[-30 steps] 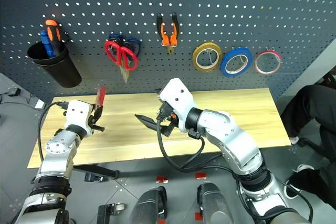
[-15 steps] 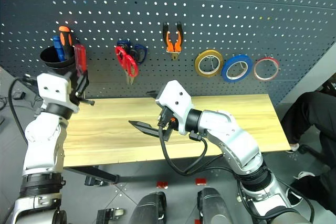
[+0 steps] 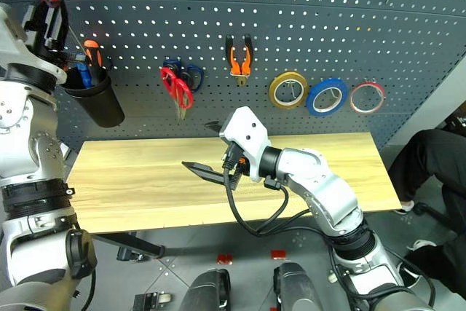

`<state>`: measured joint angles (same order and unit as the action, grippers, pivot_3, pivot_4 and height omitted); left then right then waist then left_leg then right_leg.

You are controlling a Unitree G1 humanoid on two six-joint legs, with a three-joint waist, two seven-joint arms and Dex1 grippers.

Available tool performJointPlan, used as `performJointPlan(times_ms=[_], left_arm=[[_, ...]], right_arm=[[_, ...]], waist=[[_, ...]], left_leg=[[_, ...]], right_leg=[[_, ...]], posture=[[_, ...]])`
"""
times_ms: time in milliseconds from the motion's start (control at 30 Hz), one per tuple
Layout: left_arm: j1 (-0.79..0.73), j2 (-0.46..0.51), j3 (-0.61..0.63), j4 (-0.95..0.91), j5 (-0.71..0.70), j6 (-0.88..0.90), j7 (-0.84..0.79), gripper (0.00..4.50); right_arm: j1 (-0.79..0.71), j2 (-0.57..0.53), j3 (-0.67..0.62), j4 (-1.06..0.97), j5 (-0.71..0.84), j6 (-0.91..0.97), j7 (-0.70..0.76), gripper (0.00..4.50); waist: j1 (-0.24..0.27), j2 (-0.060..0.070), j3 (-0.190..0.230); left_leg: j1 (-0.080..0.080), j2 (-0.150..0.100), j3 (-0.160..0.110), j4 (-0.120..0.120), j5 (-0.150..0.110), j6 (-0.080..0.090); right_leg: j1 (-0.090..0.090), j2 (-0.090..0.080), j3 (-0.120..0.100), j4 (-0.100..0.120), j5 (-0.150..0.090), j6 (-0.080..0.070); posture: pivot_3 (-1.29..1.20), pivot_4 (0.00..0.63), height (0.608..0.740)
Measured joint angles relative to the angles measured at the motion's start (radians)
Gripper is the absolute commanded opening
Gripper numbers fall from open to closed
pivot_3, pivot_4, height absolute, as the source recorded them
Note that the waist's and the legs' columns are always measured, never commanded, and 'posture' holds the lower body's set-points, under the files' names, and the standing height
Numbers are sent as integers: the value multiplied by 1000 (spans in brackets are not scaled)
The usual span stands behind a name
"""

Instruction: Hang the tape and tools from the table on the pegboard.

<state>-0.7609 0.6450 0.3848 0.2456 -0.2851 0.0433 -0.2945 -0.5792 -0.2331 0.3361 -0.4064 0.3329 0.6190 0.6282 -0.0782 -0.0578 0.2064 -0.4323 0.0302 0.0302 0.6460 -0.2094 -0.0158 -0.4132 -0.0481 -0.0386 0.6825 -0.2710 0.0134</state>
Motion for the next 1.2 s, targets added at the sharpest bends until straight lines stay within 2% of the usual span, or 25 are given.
performJointPlan(times_ms=[400,467,500,733,900,1033,1200], left_arm=[[61,0,24,155,21,-58,21,614],[62,-21,24,182,21,-69,24,1326],[62,-29,24,193,20,-73,24,1489],[62,-37,26,203,17,-98,24,3542],[62,-37,22,202,19,-116,16,3542],[106,-42,-50,72,37,-126,-42,3542],[193,-83,-106,-5,39,2,-46,3542]], right_arm=[[-15,20,-2,20,1,-4,-2,4500],[-30,40,-6,20,2,-4,-7,4500],[-33,50,-12,19,3,-5,-11,4500],[-34,60,-30,19,3,-5,-21,4500],[-34,62,-30,19,3,-6,-22,4500],[-28,66,-44,19,1,-21,-42,4500],[-9,63,-60,17,0,-36,-67,4500]], waist=[[6,-1,-9],[8,-2,-11],[9,-3,-13],[19,-4,-21],[19,-5,-22],[20,-4,-24],[19,-2,-36]], left_leg=[[0,0,0,1,0,0],[0,0,-1,1,0,0],[0,0,-1,1,0,0],[0,0,0,1,0,1],[0,0,0,3,-1,1],[0,0,0,3,0,0],[3,0,1,3,-1,3]], right_leg=[[0,0,0,1,0,0],[0,0,0,2,0,0],[0,0,0,2,0,0],[0,0,0,2,0,0],[0,0,0,4,0,0],[0,-1,1,5,0,0],[0,0,2,7,0,0]], posture=[[-110,117,740],[-110,117,740],[-110,117,740],[-118,113,740],[-117,112,740],[-115,110,740],[-118,110,740]])
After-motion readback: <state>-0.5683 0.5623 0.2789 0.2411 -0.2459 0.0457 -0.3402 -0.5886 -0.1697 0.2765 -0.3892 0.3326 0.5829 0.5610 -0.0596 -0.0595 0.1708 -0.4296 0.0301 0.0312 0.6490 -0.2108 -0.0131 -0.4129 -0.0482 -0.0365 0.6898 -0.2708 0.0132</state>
